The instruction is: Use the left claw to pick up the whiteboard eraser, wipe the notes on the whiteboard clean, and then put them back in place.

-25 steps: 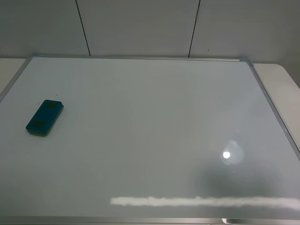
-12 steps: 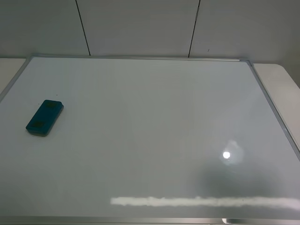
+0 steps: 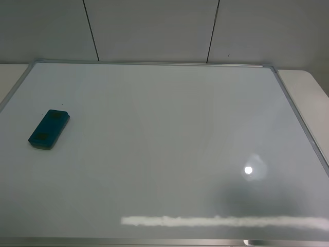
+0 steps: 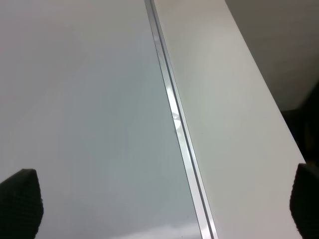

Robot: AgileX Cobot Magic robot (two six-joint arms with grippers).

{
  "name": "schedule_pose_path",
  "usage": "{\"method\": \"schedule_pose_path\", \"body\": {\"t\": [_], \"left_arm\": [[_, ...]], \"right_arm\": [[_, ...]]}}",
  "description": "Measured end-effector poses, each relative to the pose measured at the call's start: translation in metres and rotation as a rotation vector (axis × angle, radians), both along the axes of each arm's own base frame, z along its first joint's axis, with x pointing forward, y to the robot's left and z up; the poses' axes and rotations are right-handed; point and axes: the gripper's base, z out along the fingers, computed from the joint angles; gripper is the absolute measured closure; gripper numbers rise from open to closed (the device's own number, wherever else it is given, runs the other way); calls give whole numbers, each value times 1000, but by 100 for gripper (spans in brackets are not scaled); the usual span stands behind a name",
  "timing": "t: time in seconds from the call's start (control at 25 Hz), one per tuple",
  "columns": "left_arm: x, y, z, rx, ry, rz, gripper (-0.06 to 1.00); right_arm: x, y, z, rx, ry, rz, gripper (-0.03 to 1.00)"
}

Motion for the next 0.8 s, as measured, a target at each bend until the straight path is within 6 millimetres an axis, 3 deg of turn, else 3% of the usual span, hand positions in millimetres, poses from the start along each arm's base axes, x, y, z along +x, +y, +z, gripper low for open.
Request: {"method": "schedule_pose_path", "body": {"t": [0.8], "left_arm": [[1,0,0,0,-3,-65,-5]], "right_arm": [[0,0,0,0,0,0,-2]]}}
